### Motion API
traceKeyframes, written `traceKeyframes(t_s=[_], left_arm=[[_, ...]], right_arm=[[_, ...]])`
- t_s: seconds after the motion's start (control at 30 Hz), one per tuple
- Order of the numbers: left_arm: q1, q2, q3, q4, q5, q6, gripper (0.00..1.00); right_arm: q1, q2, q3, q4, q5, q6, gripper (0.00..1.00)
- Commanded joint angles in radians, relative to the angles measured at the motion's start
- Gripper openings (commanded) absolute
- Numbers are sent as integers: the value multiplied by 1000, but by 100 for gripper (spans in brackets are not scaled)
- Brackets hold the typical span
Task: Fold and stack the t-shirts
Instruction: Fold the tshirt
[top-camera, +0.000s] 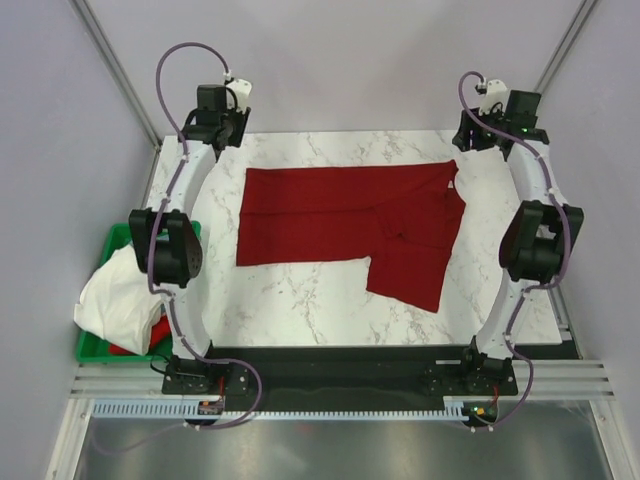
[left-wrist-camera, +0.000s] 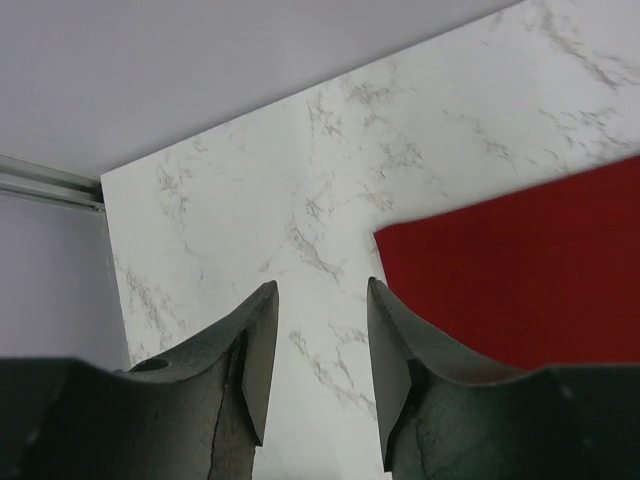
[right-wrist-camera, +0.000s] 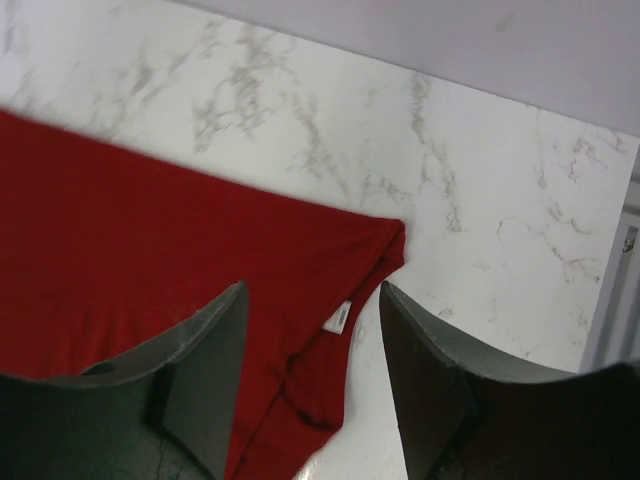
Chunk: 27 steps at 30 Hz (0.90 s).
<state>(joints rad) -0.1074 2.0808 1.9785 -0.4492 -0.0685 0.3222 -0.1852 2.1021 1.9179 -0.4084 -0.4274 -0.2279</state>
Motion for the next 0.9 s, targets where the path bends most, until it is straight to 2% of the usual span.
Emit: traceKeyframes(t_s=[0.0,0.03,0.07,0.1,0.13,0.17,0.2,0.33,0.5,0.7,0.87], left_arm=[[2,-180,-200,-49,131,46,46],[2,-233,-251,-54,148,58,45],[2,-261,-347,-55,163,66,43],[2,-281,-387,-59,203,77,43],[2,-297,-421,-66,222,75,43],[3,-316,-459,-101,260,72,43],[2,-320,-475,-114,274,48,43],[2,-346,-546,-141,341,-8,45],[2,-349,-609,-170,365,11,48],[8,-337,-622,-180,306,43,47],[12,-332,-624,-184,283,48,47]], right_arm=[[33,-163,-150,-238,-215,-218,61],[44,-225,-196,-294,-218,-376,59],[56,-264,-250,-361,-205,-443,58],[72,-342,-373,-374,-198,-503,57],[79,-384,-438,-385,-191,-619,57],[88,-425,-503,-388,-171,-669,57],[99,-462,-616,-392,-165,-715,57],[174,-644,-836,-440,-163,-931,56],[291,-824,-1095,-540,-111,-1302,56],[319,-890,-1223,-615,-76,-1572,51],[322,-864,-1237,-644,-37,-1648,50]])
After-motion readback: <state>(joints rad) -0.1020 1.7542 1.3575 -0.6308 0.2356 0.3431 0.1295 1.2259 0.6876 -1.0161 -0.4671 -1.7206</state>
